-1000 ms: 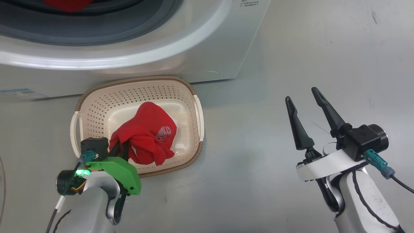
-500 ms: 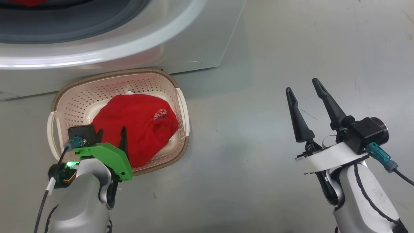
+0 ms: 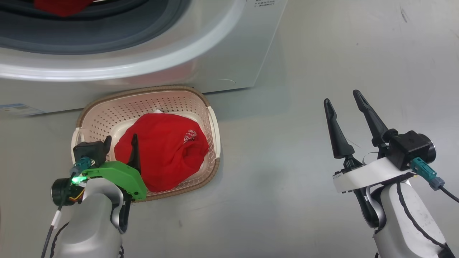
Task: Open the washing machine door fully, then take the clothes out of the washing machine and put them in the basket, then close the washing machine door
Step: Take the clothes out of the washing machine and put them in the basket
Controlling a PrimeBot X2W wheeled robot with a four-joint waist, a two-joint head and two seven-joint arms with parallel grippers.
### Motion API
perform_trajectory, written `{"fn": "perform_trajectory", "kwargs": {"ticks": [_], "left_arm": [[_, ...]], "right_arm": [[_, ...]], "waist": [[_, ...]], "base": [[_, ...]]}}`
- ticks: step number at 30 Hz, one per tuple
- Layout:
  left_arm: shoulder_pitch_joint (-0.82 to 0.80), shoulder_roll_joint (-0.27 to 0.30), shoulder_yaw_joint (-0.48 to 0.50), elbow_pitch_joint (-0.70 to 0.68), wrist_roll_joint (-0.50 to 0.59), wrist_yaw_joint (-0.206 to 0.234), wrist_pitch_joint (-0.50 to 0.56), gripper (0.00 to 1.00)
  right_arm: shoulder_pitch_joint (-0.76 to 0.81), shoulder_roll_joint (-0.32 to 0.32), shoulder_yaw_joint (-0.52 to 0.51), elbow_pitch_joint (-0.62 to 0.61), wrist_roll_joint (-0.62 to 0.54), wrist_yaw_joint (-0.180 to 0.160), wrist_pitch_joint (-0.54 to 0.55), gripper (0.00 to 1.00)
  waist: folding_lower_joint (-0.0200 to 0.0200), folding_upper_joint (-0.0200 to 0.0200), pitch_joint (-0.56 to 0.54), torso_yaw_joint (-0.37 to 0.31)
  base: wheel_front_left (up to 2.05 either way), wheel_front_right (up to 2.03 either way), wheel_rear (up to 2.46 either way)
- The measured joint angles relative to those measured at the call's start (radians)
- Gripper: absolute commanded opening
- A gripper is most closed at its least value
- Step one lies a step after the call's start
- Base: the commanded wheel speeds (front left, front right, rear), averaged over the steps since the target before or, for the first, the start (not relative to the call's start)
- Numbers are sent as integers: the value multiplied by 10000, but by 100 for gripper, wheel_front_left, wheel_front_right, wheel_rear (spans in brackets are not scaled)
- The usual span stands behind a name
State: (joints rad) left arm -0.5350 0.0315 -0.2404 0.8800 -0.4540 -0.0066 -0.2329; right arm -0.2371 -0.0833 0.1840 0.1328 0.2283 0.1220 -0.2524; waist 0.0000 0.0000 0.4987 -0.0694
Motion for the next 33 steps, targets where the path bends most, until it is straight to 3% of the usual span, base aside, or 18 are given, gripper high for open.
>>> {"fn": "perform_trajectory", "kwargs": {"ticks": [11, 16, 33], "left_arm": [[55, 13, 268, -1055, 167, 2, -238, 100], [313, 155, 508, -2663, 685, 17, -236, 100], [2808, 276, 748, -5517, 1423, 458, -236, 100]], "right_arm": [[463, -54, -247, 322, -2, 0, 0, 100], [823, -56, -493, 418, -2, -6, 2, 100], [1490, 4, -466, 477, -77, -10, 2, 100]], "waist": [[0, 0, -977, 395], [0, 0, -1578, 626], [0, 0, -3063, 906]], "base": [[0, 0, 0], [0, 0, 0], [0, 0, 0]]}}
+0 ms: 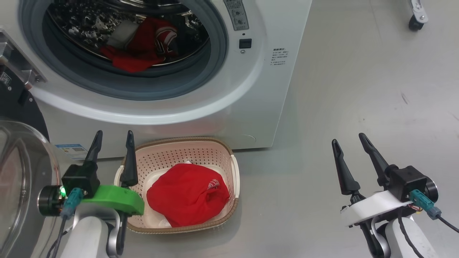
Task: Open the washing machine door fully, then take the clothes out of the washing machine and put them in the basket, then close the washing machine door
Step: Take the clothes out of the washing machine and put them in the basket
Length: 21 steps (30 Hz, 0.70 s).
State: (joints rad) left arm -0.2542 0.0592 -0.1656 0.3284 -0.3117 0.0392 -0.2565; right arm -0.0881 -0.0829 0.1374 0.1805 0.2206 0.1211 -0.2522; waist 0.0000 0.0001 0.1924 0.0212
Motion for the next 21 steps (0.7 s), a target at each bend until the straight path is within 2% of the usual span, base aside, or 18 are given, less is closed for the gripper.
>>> {"fn": "perform_trajectory", "kwargs": {"ticks": [21], "left_arm": [[2615, 58, -278, -1768, 393, 186, 0, 100]], "right_arm": [[1244, 35, -2, -15, -130, -196, 0, 100]], "waist": [[0, 0, -1317, 33]], "base": [[0, 0, 0]]}}
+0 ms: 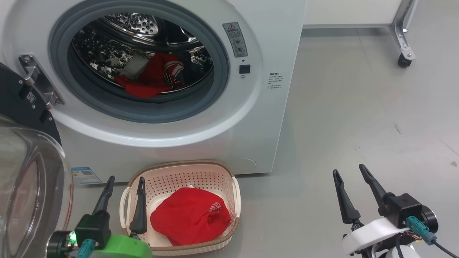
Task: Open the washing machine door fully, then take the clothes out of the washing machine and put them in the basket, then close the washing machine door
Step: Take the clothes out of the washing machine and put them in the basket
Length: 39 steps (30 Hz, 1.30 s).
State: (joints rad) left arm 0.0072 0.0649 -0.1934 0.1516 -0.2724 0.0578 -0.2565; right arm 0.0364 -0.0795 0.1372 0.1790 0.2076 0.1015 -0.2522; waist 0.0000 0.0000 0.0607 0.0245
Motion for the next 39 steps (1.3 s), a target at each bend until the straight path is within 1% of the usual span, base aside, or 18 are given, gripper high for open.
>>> {"fn": "perform_trajectory", "kwargs": {"ticks": [10, 14, 21, 29, 39], "left_arm": [[535, 36, -8, -652, 13, 90, 0, 100], [759, 46, -12, -884, 15, 144, 2, 100], [890, 52, -27, -1304, 35, 174, 88, 100], [1063, 58, -38, -1678, 98, 255, 180, 100], [1058, 90, -77, -1990, 150, 259, 366, 100]], "right_arm": [[178, 25, 21, -146, 0, -6, 0, 100], [244, 25, 23, -209, 0, -71, 0, 100], [328, 27, 40, -334, 0, -73, 0, 100], [338, 23, 65, -441, 0, -73, 0, 100], [325, -25, 98, -729, -6, -71, 0, 100]], "waist": [[0, 0, -107, -8], [0, 0, -105, 4], [0, 0, -28, 38], [0, 0, 110, 79], [0, 0, 558, 93]], "base": [[0, 0, 0], [0, 0, 0], [0, 0, 0], [0, 0, 0], [0, 0, 0]]}}
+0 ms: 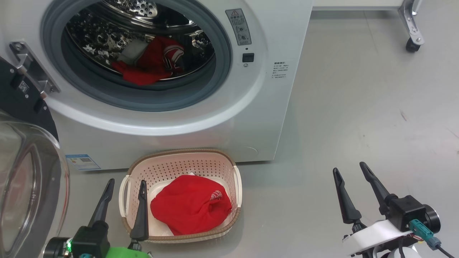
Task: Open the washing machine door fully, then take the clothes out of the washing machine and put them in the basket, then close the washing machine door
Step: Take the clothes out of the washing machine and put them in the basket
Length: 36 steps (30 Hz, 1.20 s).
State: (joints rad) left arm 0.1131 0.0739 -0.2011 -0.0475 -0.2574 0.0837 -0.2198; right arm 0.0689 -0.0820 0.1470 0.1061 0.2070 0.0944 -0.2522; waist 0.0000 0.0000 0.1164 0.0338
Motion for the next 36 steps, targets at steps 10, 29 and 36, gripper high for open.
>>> {"fn": "perform_trajectory", "kwargs": {"ticks": [10, 29, 36], "left_arm": [[-663, 10, -148, -4, -46, -10, 581, 100], [-4177, 362, 307, 1501, -232, -286, 2211, 100], [-5686, 882, 504, 1990, -263, -556, 2861, 100]], "right_arm": [[-221, -140, 19, -418, -71, 6, 50, 100], [-1675, 48, 545, -857, 136, 102, 61, 100], [-2042, 109, 780, -759, 337, 176, 58, 100]], "waist": [[0, 0, 791, -52], [0, 0, 3094, -823], [0, 0, 3811, -1390]], "base": [[0, 0, 0], [0, 0, 0], [0, 0, 0]]}}
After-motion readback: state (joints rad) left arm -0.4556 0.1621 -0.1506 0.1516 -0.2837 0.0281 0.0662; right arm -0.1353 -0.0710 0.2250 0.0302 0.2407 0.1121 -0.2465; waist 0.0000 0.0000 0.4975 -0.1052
